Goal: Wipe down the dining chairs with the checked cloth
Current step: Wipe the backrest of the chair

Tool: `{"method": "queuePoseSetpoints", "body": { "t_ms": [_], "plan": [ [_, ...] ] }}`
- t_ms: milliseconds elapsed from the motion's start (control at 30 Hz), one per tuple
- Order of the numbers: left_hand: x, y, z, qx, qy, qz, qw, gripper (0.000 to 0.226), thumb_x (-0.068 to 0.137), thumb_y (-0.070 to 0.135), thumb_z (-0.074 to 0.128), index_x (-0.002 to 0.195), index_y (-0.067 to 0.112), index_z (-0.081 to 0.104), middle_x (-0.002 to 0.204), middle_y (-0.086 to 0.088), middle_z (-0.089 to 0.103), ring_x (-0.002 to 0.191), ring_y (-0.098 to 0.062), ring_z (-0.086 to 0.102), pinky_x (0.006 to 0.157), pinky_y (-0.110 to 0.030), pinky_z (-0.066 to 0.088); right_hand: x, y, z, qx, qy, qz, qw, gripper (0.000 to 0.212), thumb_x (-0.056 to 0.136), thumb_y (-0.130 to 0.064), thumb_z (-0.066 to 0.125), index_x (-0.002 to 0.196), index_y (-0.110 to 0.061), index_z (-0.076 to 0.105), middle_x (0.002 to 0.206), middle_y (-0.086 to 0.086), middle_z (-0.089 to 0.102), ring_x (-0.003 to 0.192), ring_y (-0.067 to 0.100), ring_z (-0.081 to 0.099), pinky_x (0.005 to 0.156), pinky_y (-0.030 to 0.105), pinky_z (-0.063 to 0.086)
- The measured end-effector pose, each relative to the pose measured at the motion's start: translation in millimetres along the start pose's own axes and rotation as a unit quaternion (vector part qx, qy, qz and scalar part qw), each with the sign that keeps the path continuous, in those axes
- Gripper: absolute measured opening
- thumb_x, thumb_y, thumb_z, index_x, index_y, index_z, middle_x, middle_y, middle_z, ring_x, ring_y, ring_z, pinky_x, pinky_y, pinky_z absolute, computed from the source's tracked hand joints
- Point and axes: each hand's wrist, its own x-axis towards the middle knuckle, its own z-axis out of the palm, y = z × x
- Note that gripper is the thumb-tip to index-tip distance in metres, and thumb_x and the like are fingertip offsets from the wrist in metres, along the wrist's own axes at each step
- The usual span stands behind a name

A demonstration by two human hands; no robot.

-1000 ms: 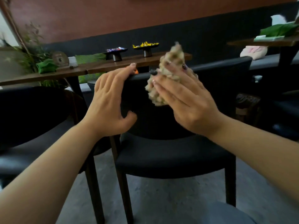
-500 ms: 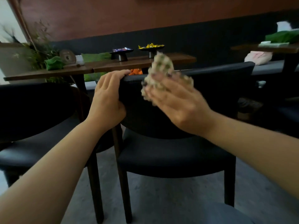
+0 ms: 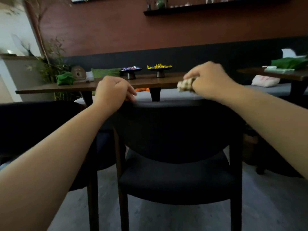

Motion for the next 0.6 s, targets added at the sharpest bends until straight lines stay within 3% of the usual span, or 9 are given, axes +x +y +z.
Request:
{"method": "queuePoseSetpoints", "body": {
  "t_ms": [33, 100, 200, 300, 367, 433, 533, 600],
  "plan": [
    [11, 5, 5, 0.042, -0.043, -0.021, 0.998, 0.031, 0.088, 0.010, 0.044, 0.079, 0.016, 0.074, 0.065, -0.001, 0.072, 0.065, -0.012, 0.068, 0.076, -0.034, 0.057, 11, -2, 0, 0.007, -0.078, 0.045, 0.996, 0.021, 0.085, -0.015, 0.066, 0.104, -0.016, 0.074, 0.102, 0.001, 0.067, 0.094, 0.016, 0.059, 0.086, 0.025, 0.044],
    [32, 8, 19, 0.115, -0.128, -0.052, 0.984, 0.020, 0.088, 0.010, 0.054, 0.090, 0.014, 0.073, 0.074, 0.000, 0.074, 0.065, -0.008, 0.068, 0.069, -0.025, 0.056, 33, 1, 8, -0.044, -0.124, 0.048, 0.990, 0.015, 0.082, -0.022, 0.072, 0.096, -0.019, 0.075, 0.096, -0.002, 0.065, 0.084, 0.014, 0.058, 0.080, 0.027, 0.048],
    [58, 7, 37, 0.190, -0.214, -0.074, 0.955, 0.019, 0.090, 0.008, 0.053, 0.099, 0.008, 0.071, 0.081, -0.005, 0.075, 0.071, -0.014, 0.071, 0.072, -0.029, 0.059, 57, 7, 23, -0.151, -0.117, 0.040, 0.981, 0.023, 0.082, -0.024, 0.070, 0.103, -0.014, 0.070, 0.098, 0.006, 0.065, 0.084, 0.023, 0.062, 0.080, 0.037, 0.055],
    [73, -1, 54, 0.297, -0.314, -0.059, 0.900, 0.023, 0.092, 0.013, 0.058, 0.112, 0.010, 0.067, 0.104, -0.004, 0.070, 0.097, -0.019, 0.066, 0.090, -0.032, 0.052, 65, 11, 36, -0.173, -0.238, 0.036, 0.955, 0.034, 0.079, -0.032, 0.076, 0.104, -0.010, 0.069, 0.096, 0.008, 0.069, 0.090, 0.024, 0.065, 0.081, 0.034, 0.055],
    [76, -11, 59, 0.299, -0.372, -0.069, 0.876, 0.017, 0.093, 0.016, 0.059, 0.108, 0.015, 0.065, 0.103, 0.000, 0.069, 0.098, -0.017, 0.066, 0.087, -0.032, 0.051, 66, 14, 47, -0.168, -0.299, 0.023, 0.939, 0.028, 0.083, -0.030, 0.071, 0.103, -0.011, 0.071, 0.101, 0.006, 0.069, 0.096, 0.022, 0.063, 0.083, 0.032, 0.052],
    [76, -14, 60, 0.282, -0.397, -0.082, 0.869, 0.011, 0.093, 0.017, 0.057, 0.103, 0.020, 0.062, 0.095, 0.003, 0.070, 0.088, -0.011, 0.068, 0.081, -0.029, 0.053, 65, 17, 54, -0.151, -0.338, 0.024, 0.928, 0.023, 0.085, -0.026, 0.068, 0.104, -0.012, 0.071, 0.102, 0.006, 0.069, 0.095, 0.021, 0.064, 0.085, 0.033, 0.053],
    [74, -16, 63, 0.335, -0.430, -0.057, 0.837, 0.019, 0.091, 0.024, 0.058, 0.110, 0.023, 0.062, 0.102, 0.004, 0.065, 0.097, -0.014, 0.062, 0.090, -0.030, 0.050, 64, 25, 66, -0.157, -0.403, 0.047, 0.900, 0.021, 0.087, -0.026, 0.065, 0.104, -0.013, 0.070, 0.099, 0.006, 0.069, 0.092, 0.021, 0.065, 0.079, 0.030, 0.053],
    [74, -17, 63, 0.338, -0.428, -0.075, 0.835, 0.025, 0.090, 0.026, 0.057, 0.114, 0.022, 0.060, 0.105, 0.002, 0.064, 0.100, -0.018, 0.061, 0.091, -0.034, 0.051, 78, 35, 75, -0.137, -0.411, 0.081, 0.898, 0.021, 0.090, -0.024, 0.060, 0.104, -0.013, 0.071, 0.097, 0.007, 0.069, 0.088, 0.022, 0.066, 0.071, 0.031, 0.052]
  ]
}}
